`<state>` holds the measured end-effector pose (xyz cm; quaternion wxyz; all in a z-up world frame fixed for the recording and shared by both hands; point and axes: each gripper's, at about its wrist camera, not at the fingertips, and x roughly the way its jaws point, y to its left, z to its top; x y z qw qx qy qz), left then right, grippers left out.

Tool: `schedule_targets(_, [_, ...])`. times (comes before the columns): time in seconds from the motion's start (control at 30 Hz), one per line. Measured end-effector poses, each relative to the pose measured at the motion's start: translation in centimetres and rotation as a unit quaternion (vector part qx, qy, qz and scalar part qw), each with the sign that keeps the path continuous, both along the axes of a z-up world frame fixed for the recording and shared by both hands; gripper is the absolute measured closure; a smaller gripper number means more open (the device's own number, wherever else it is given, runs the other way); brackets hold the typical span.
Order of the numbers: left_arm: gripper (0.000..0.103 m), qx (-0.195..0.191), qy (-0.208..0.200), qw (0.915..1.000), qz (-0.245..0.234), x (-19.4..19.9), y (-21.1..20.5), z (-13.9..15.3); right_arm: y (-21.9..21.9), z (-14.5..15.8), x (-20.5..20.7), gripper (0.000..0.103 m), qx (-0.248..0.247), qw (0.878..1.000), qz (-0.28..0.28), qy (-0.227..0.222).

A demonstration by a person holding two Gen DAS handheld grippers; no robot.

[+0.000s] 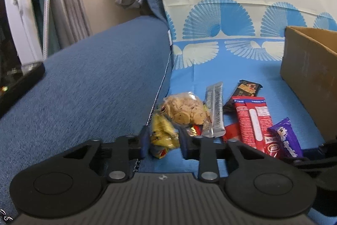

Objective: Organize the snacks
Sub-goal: 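Return both tools to the snack pile, then grasp the purple chocolate bar with the right tool while left grasps yellow bar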

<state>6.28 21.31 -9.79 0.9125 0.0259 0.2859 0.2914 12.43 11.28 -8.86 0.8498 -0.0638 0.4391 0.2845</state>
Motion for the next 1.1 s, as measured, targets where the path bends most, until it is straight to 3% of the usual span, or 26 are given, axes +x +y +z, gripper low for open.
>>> schedule_targets(0.07, [0.084, -0.012, -0.009, 0.9999, 0.001, -0.3, 0.3, 0.2, -0.4, 0.1, -0.1, 0.082, 0.002, 1.0, 0.009, -0.001])
schedule_targets(0.23, [0.086, -0.021, -0.045, 0.9987, -0.009, -1.6, 0.2, 1.1, -1.5, 0.8, -0.7, 0.084, 0.017, 0.999, 0.026, -0.009])
schedule_targets(0.43, [0.088, -0.083, -0.1, 0.9909, -0.036, -4.2, 1.0, 2.6, -2.7, 2.0, -1.6, 0.084, 0.034, 0.998, 0.053, -0.015])
schedule_targets(0.6, [0.089, -0.117, -0.119, 0.9839, -0.064, -6.5, 0.5, 3.8, -3.6, 2.9, -2.7, 0.084, 0.056, 0.995, 0.086, -0.003])
schedule_targets(0.77, [0.089, -0.182, -0.127, 0.9685, -0.112, -8.4, 0.0, 4.4, -3.8, 3.4, -3.8, 0.084, 0.061, 0.993, 0.106, -0.006])
schedule_targets(0.9, [0.089, -0.243, -0.119, 0.9502, -0.154, -9.0, -0.2, 4.5, -4.8, 3.6, -4.3, 0.084, 0.082, 0.99, 0.111, 0.015])
schedule_targets(1.0, [0.089, -0.295, -0.089, 0.9346, -0.177, -8.6, -0.1, 3.8, -6.1, 3.0, -5.5, 0.084, 0.088, 0.989, 0.118, 0.022])
schedule_targets(1.1, [0.088, -0.325, -0.056, 0.9296, -0.165, -7.4, 0.4, 2.7, -7.2, 2.2, -6.2, 0.084, 0.089, 0.989, 0.111, 0.038])
